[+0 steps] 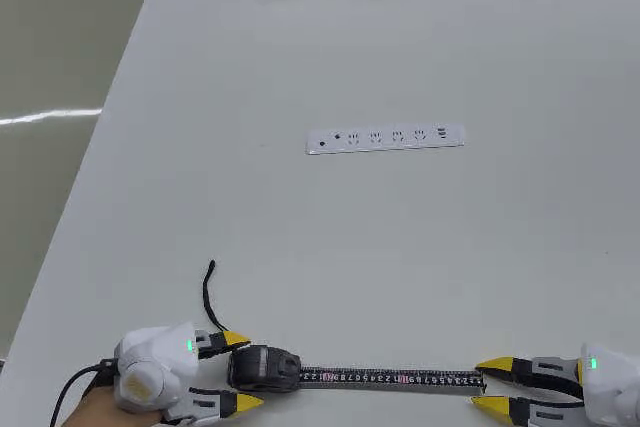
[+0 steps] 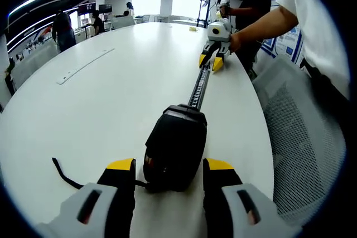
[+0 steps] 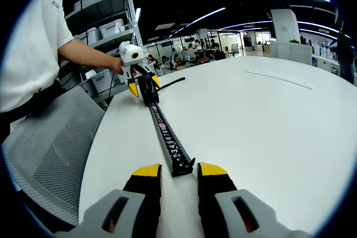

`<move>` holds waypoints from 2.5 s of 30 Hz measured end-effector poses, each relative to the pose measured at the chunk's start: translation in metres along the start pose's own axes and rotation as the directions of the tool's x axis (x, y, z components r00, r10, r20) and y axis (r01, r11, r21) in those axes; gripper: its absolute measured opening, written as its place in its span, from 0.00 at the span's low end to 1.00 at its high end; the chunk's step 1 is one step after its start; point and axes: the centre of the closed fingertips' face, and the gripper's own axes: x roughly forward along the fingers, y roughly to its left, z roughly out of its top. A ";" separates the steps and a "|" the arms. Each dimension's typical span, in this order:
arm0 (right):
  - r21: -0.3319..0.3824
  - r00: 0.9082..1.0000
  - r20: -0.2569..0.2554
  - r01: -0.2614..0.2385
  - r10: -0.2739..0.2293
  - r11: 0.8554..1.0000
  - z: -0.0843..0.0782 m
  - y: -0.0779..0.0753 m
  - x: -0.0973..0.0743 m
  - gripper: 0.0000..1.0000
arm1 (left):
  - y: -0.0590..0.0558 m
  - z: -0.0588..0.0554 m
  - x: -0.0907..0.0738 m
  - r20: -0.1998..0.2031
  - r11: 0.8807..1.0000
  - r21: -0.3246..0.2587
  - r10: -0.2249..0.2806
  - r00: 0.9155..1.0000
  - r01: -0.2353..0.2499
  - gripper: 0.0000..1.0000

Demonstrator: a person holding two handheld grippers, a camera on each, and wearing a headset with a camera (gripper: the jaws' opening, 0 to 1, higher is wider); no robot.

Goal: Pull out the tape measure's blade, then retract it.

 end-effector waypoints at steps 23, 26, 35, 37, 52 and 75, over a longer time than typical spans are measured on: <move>0.033 0.996 0.021 0.085 -0.086 0.996 0.006 0.000 -0.007 0.37 | 0.004 0.002 -0.008 0.040 0.995 -0.072 0.074 0.996 -0.071 0.59; 0.036 0.995 0.025 0.095 -0.096 0.995 0.010 0.001 -0.007 0.40 | 0.003 0.007 -0.011 0.058 0.992 -0.103 0.080 0.995 -0.074 0.61; 0.072 0.991 0.043 0.125 -0.128 0.990 0.017 0.003 -0.007 0.45 | 0.004 0.010 -0.014 0.078 0.986 -0.133 0.109 0.991 -0.098 0.64; 0.069 0.991 0.039 0.125 -0.128 0.990 0.018 0.005 -0.006 0.46 | 0.004 0.010 -0.015 0.079 0.985 -0.138 0.113 0.990 -0.102 0.64; 0.094 0.987 0.015 0.157 -0.159 0.983 0.023 0.014 -0.002 0.54 | -0.001 -0.001 -0.025 0.102 0.963 -0.231 0.168 0.981 -0.141 0.68; 0.188 0.960 -0.031 0.280 -0.280 0.941 0.020 0.027 -0.014 0.69 | -0.012 -0.008 -0.044 0.112 0.929 -0.301 0.257 0.960 -0.214 0.73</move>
